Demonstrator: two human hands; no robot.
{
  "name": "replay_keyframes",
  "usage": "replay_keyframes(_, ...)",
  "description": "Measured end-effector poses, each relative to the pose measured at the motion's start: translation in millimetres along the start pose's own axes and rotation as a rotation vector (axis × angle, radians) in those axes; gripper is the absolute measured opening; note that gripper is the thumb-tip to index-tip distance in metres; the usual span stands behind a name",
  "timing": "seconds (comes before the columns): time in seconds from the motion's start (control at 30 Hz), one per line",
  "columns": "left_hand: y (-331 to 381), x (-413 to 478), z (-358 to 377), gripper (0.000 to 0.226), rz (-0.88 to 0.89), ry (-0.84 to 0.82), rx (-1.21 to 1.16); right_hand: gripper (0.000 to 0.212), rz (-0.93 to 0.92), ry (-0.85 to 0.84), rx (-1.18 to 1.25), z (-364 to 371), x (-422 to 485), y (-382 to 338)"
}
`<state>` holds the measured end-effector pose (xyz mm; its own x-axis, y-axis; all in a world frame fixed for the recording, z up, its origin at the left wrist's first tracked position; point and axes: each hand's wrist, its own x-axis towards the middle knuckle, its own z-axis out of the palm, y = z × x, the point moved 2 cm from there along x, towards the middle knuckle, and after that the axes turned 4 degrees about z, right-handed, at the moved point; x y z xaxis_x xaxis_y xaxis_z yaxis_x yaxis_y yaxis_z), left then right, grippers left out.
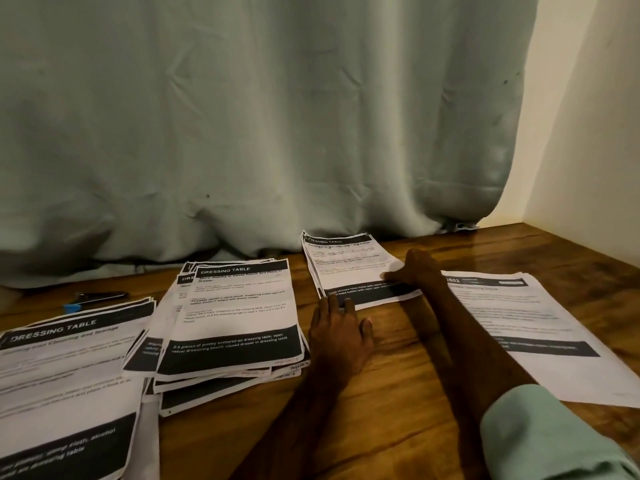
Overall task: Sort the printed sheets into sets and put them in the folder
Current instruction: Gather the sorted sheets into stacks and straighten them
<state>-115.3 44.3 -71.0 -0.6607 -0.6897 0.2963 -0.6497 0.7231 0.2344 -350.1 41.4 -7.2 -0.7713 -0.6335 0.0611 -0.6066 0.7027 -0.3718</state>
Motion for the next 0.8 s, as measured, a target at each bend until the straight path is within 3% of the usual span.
replay_keyframes(0.23,0,-1,-1,0.083,0.001,-0.001,0.014,0.074,0.063,-0.161,0.221,-6,0,-3)
replay_keyframes(0.3,0,-1,-1,0.084,0.004,0.003,0.017,0.072,0.038,-0.128,0.251,-4,-1,-2)
replay_keyframes(0.43,0,-2,-2,0.09,0.0,0.029,0.009,0.041,-0.085,-0.032,0.342,-1,-9,-5)
replay_keyframes(0.53,-1,1,1,0.077,0.001,0.071,-0.03,0.034,-0.117,0.045,0.493,-4,-18,-4)
replay_keyframes(0.67,-4,2,-9,0.073,-0.097,0.251,-0.173,0.028,-0.051,-0.024,0.885,-8,-47,4)
replay_keyframes(0.8,-8,1,-30,0.061,-0.144,0.598,-0.376,0.025,-0.002,-0.122,1.147,-14,-81,7)
